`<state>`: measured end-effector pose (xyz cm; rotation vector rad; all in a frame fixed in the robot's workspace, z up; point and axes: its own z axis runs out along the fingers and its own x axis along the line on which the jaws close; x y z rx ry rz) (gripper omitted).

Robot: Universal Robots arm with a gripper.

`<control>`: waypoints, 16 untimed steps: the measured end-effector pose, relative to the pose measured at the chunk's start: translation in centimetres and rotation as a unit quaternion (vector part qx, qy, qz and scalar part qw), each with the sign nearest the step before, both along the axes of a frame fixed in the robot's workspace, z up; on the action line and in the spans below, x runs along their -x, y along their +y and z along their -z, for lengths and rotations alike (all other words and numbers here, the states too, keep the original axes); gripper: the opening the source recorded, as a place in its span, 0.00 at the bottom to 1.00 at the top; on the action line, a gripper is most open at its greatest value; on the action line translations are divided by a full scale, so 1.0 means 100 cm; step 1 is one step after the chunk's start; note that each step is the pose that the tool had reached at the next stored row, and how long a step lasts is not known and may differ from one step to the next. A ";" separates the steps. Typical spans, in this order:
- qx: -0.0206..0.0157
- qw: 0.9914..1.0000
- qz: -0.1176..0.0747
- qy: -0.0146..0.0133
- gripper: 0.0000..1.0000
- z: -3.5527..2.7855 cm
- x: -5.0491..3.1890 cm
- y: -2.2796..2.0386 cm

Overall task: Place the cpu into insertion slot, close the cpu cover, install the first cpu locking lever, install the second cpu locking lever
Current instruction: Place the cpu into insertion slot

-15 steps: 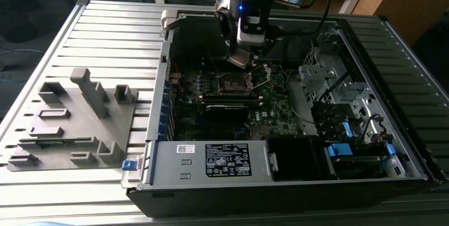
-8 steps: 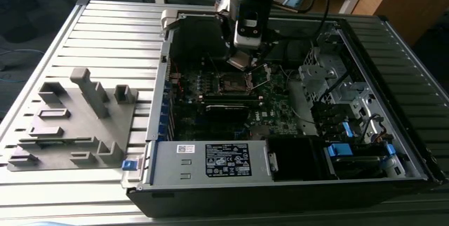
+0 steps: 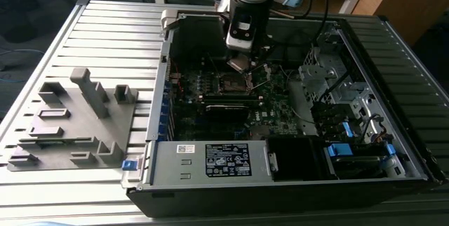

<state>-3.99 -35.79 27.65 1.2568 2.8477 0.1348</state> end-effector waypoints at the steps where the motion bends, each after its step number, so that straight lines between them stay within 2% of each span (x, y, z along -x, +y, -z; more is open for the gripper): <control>1: 0.000 1.000 0.009 0.000 0.54 0.0009 0.0000 0.0000; 3: 0.000 1.000 0.027 0.000 0.54 0.0026 0.0000 0.0000; 5: 0.000 0.999 0.046 0.000 0.54 0.0042 0.0000 0.0000; 9: 0.000 0.997 0.082 0.000 0.54 0.0072 0.0000 0.0000; 13: 0.000 0.993 0.118 0.000 0.54 0.0102 0.0000 0.0000; 16: 0.000 0.989 0.145 0.000 0.54 0.0120 0.0000 0.0000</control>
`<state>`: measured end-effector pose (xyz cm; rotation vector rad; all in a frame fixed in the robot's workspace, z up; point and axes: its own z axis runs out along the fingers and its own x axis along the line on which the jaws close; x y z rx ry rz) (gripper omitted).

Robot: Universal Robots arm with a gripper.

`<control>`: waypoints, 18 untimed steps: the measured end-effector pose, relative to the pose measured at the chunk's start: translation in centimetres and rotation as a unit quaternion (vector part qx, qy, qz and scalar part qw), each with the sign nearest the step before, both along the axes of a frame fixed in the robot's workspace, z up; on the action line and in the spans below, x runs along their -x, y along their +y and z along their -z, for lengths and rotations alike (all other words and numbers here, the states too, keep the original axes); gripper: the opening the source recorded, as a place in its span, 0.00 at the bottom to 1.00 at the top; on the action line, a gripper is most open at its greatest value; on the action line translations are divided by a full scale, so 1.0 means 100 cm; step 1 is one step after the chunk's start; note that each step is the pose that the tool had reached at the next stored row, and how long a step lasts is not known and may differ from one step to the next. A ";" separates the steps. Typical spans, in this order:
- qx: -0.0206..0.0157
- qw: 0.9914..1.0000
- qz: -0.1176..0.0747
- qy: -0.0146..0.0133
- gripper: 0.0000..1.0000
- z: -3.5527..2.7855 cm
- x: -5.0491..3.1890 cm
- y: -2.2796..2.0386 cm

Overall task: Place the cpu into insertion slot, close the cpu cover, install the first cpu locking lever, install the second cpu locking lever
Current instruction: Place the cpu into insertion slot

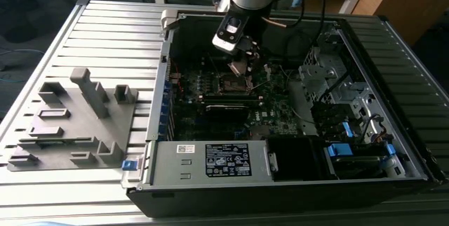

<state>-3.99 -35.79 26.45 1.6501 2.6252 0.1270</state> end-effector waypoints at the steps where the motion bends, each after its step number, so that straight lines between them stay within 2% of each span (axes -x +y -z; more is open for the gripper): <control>1: 0.000 1.000 0.009 0.000 0.54 0.0002 0.0000 0.0000; 2: 0.000 1.000 0.014 0.000 0.54 0.0003 0.0001 0.0000; 8: 0.000 1.000 0.014 0.000 0.54 0.0004 0.0001 0.0000; 10: 0.000 1.000 0.023 0.000 0.54 0.0008 0.0001 0.0001; 15: 0.000 0.998 0.065 0.000 0.54 0.0016 0.0001 -0.0001; 18: 0.000 0.998 0.065 0.000 0.54 0.0016 0.0001 -0.0001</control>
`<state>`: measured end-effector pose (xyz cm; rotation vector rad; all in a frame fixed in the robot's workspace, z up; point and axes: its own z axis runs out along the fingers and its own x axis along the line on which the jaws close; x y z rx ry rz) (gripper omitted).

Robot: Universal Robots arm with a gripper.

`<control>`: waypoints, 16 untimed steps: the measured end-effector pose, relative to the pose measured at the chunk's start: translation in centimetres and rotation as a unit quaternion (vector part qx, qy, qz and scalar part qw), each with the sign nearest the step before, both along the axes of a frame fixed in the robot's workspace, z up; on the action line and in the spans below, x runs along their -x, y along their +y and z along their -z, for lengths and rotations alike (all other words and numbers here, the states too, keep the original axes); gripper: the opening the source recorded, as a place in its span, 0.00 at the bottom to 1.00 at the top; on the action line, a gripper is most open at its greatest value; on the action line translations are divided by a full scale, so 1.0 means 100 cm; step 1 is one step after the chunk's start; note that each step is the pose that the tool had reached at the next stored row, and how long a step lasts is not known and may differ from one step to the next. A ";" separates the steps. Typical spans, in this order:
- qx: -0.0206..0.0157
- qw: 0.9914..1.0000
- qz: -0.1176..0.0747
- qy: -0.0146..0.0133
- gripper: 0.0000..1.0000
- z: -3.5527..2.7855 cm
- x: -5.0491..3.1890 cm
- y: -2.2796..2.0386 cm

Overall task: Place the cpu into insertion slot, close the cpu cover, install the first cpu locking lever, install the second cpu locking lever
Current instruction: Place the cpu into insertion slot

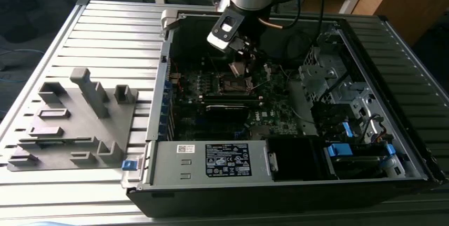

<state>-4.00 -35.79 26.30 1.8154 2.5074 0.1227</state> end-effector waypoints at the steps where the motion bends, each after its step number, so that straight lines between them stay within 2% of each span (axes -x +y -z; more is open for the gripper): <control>1: 0.000 1.000 0.000 0.000 0.54 0.0000 0.0000 0.0000; 4: 0.000 1.000 0.005 0.000 0.54 0.0002 0.0000 0.0001; 7: 0.000 0.999 0.032 0.000 0.54 0.0010 0.0000 0.0000; 9: 0.000 0.999 0.050 0.000 0.54 0.0016 0.0000 0.0000; 11: 0.000 0.998 0.068 0.000 0.54 0.0022 0.0000 0.0000; 16: 0.000 0.994 0.110 0.000 0.54 0.0035 0.0000 0.0000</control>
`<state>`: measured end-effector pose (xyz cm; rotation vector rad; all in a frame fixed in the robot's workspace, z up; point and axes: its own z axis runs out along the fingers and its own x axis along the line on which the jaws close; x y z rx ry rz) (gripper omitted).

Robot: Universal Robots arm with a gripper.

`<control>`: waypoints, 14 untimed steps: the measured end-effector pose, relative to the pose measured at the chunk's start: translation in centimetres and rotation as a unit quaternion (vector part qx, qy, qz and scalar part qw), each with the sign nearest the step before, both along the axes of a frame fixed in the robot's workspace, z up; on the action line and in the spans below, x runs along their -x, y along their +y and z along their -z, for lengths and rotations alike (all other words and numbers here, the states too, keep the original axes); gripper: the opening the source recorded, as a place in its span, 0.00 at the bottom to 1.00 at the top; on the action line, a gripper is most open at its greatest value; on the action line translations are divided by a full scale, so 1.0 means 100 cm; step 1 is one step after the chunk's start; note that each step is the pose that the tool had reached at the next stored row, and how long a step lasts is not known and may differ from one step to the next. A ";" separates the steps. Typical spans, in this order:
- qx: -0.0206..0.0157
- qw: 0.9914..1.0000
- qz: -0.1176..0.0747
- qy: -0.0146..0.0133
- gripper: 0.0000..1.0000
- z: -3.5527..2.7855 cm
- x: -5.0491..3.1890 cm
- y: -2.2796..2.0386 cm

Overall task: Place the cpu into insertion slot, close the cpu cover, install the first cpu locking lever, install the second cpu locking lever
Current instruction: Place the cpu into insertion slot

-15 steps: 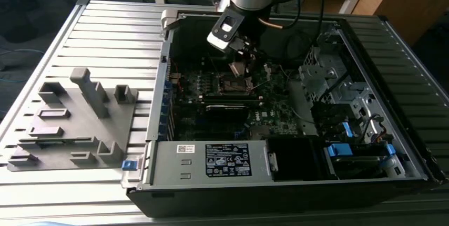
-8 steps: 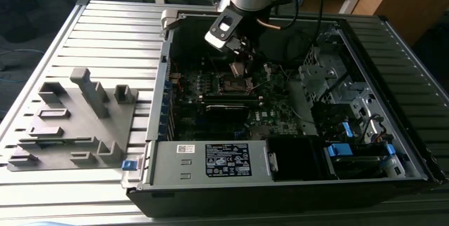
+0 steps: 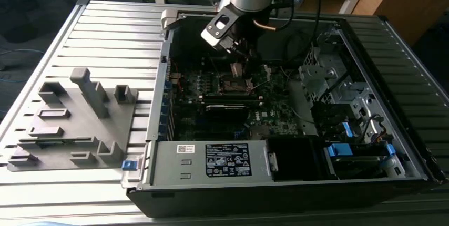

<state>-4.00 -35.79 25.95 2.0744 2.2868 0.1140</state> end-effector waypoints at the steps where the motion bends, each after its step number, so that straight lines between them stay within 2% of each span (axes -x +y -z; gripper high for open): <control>1: 0.000 1.000 0.003 0.000 0.54 0.0000 0.0001 0.0000; 6: 0.000 1.000 0.003 0.000 0.54 0.0002 0.0007 0.0000; 9: 0.000 1.000 0.026 0.000 0.54 0.0013 0.0006 0.0000; 12: 0.000 0.999 0.050 0.000 0.54 0.0021 0.0007 0.0000; 14: 0.000 0.999 0.050 0.000 0.54 0.0022 0.0007 0.0000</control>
